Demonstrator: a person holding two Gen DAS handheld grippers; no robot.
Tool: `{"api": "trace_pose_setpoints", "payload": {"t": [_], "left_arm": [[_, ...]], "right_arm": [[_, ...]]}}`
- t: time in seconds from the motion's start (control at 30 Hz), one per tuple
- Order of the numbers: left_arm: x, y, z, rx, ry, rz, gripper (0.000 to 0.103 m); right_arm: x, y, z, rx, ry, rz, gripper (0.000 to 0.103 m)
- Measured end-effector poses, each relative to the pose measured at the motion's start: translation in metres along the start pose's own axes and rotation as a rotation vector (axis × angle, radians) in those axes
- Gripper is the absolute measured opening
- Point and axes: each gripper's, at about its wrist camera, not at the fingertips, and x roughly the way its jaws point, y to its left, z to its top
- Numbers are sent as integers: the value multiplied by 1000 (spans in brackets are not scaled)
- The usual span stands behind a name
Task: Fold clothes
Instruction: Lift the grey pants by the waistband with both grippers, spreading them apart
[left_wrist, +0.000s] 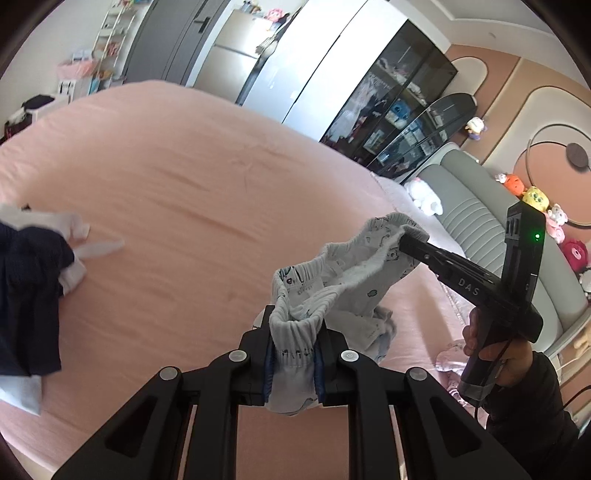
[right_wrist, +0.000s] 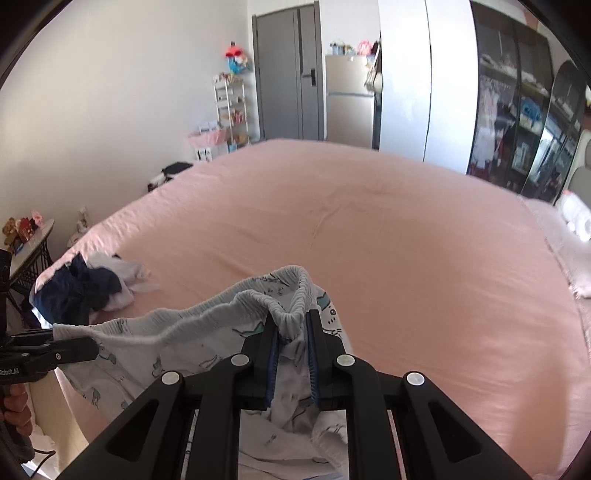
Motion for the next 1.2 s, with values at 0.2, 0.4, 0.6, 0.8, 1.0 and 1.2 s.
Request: {"api": "trace_pose_setpoints", "payload": {"t": [0.2, 0.4, 0.6, 0.8, 1.0, 1.2], "left_arm": [[-26, -26, 19, 52, -81, -29, 12], [-49, -46, 49, 81, -156, -63, 12], [-65, -70, 83, 121, -181, -87, 12], [-70, -100, 104, 215, -184, -68, 12], [-65, -112, 119, 250, -179, -56, 12], [-43, -106, 140, 249, -159, -46, 12]], "right_arm": [[-61, 10, 34, -38, -100, -23, 8], [-107, 10, 56, -46, -155, -46, 8], [-149, 11, 72, -42, -211, -71, 8], [-177, 7, 92, -37, -248, -103, 8], [-179, -1, 105, -48, -241, -117, 8], [-163, -22, 116, -29, -223, -117, 8]]}}
